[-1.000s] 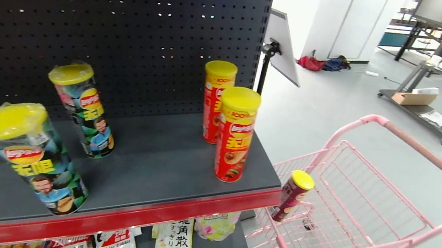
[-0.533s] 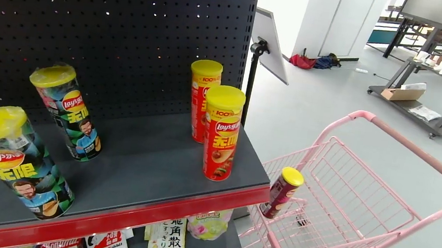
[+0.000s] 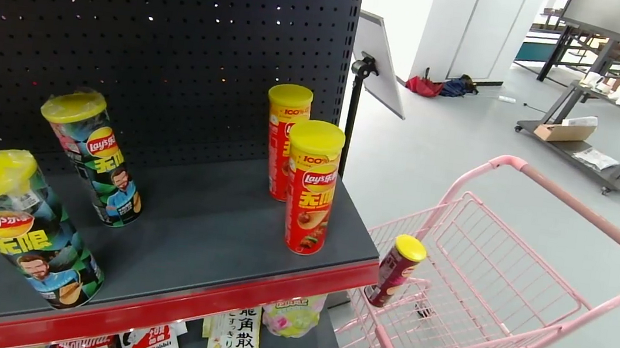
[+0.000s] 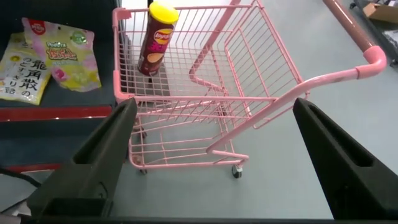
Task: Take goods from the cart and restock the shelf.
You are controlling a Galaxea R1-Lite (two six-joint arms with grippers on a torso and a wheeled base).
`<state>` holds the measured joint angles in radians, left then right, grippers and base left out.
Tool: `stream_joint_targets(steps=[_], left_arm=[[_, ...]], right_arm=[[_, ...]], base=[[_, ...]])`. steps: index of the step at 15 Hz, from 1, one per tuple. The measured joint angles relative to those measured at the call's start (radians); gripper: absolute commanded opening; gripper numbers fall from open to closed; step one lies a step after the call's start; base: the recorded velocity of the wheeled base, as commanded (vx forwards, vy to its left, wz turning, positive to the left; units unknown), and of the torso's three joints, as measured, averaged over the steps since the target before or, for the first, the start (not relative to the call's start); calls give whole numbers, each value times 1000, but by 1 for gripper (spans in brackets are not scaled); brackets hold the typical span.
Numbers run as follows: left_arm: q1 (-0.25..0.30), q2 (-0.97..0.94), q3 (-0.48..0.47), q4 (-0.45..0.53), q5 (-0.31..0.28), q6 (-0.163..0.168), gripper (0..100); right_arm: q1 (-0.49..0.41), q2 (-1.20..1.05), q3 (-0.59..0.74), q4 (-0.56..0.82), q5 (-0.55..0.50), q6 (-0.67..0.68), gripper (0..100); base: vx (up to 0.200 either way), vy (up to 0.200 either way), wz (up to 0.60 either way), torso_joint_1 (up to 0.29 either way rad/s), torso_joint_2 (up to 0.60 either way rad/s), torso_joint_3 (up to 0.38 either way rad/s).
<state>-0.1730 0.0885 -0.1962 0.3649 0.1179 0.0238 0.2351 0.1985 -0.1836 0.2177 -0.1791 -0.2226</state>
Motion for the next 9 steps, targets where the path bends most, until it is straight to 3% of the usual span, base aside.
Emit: stream_joint_targets(steps=[9], left_arm=[[0, 0, 0, -1, -20, 2, 100]], right_arm=[[1, 4, 11, 0, 0, 0, 100]], base=[[0, 0, 0, -136, 337, 198]])
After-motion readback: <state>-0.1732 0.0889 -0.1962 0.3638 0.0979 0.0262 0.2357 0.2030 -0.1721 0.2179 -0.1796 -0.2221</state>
